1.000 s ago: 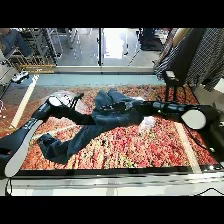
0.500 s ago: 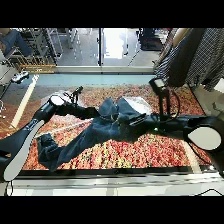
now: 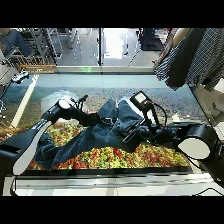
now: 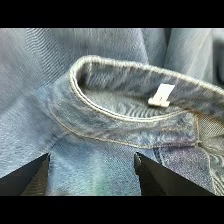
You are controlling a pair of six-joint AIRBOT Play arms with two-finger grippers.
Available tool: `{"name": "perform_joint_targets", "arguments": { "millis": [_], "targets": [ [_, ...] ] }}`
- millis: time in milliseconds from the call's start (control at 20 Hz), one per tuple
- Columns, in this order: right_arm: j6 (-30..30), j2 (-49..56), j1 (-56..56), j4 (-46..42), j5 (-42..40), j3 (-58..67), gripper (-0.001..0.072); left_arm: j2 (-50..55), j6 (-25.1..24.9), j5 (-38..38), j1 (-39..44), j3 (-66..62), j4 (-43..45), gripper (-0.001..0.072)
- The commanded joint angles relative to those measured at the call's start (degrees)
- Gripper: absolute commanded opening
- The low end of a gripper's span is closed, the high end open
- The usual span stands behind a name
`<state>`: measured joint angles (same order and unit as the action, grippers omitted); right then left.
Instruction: Fold the clothes and pants, and hang the long-sleeved shirts on hangers.
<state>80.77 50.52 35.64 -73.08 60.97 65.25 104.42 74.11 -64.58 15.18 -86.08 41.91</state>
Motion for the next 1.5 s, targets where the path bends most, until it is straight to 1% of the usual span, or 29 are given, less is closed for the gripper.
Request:
{"name": "perform_joint_targets", "arguments": {
  "millis": [0, 150, 250, 350, 400, 450, 550, 650, 800, 850, 900, 950, 1000, 1050, 1100, 1150, 1250, 1300, 1350, 1400, 1450],
  "targets": [
    [-3.32, -0.04, 1.14, -0.33, 1.55, -1.7, 0.0042, 2.84, 4.15, -0.55, 1.75, -0.9, 0.07, 0.0571],
    [-4.0, -0.04, 4.94, -0.42, 1.33, -4.26, 0.0042, 4.9, 8.28, 0.02, 1.97, -4.98, 0.0, 0.0571],
    [-3.98, -0.04, 6.93, -0.7, 0.94, -5.55, 0.0042, 4.59, 8.66, -0.68, 1.73, -7.1, -0.09, 0.0571],
    [-3.98, -0.04, 7.32, -0.7, -0.44, -6.23, 0.0042, 4.59, 10.03, -1.44, 1.7, -8.57, 0.04, 0.0569],
    [-4.04, -0.04, 7.32, -0.85, -1.2, -6.23, 0.0042, 4.63, 10.86, -1.05, 1.75, -8.66, 0.17, 0.0547],
    [-4.63, -0.04, 7.32, -0.81, -1.88, -6.23, 0.0042, 4.94, 11.1, -0.72, 1.92, -8.66, 0.37, 0.049],
    [-6.19, -0.04, 7.32, -0.68, -2.16, -6.23, 0.0042, 6.16, 15.02, -0.59, 1.99, -8.66, 2.34, 0.0488],
    [-7.61, -0.04, 7.32, -0.66, -2.1, -6.23, 0.0042, 7.82, 17.03, -2.54, 1.97, -8.72, 2.12, 0.0489],
    [-10.01, -0.04, 7.32, -0.68, -2.19, -6.21, 0.0042, 10.1, 17.27, -8.26, 1.92, -8.96, 0.04, 0.0482],
    [-10.01, -0.04, 7.32, -0.7, -2.19, -6.21, 0.0042, 10.49, 17.25, -9.73, 1.92, -9.01, -0.02, 0.0417],
    [-9.99, -0.07, 7.32, -0.68, -2.16, -6.21, 0.0042, 10.67, 17.09, -11.21, 1.92, -9.01, 0.07, 0.0278],
    [-9.97, -0.07, 7.32, -0.7, -2.16, -6.21, 0.0042, 10.62, 15.74, -13.05, 1.75, -9.05, 0.02, 0.01],
    [-9.9, -0.11, 7.32, -0.94, -2.25, -6.21, 0.0042, 10.47, 13.16, -15.41, 1.36, -9.18, -0.63, 0.0025],
    [-9.05, -0.17, 7.21, -1.62, -2.62, -6.21, 0.0042, 10.12, 10.4, -18.38, 0.74, -9.4, -1.84, 0.0025],
    [-5.66, -0.26, 7.15, -3.96, -4.09, -6.21, 0.0042, 9.22, 8.2, -21.62, -0.17, -9.6, -2.99, 0.0025],
    [-0.48, -0.52, 6.8, -7.43, -6.58, -6.21, 0.0042, 7.96, 6.62, -24.57, -1.38, -9.88, -3.45, 0.0025],
    [13.33, -1.4, 3.58, -15.37, -14.19, -5.84, 0.0042, 3.87, 5.07, -28.87, -4.9, -11.28, -3.96, 0.0024],
    [18.49, -1.64, 0.74, -17.33, -18.8, -5.25, 0.0042, 1.01, 4.0, -29.9, -7.32, -12.33, -6.34, 0.0024],
    [21.86, -1.7, -2.8, -17.49, -24.85, -4.39, 0.0042, -1.77, 2.8, -30.38, -9.92, -13.64, -10.75, 0.0024],
    [24.9, -1.7, -6.56, -16.44, -32.39, -3.19, 0.0042, -4.72, 0.68, -30.6, -12.9, -15.5, -18.82, 0.0024],
    [27.02, -1.7, -9.55, -14.16, -39.58, -1.4, 0.0041, -7.23, -1.14, -30.6, -15.65, -17.51, -28.7, 0.0024]
  ]
}}
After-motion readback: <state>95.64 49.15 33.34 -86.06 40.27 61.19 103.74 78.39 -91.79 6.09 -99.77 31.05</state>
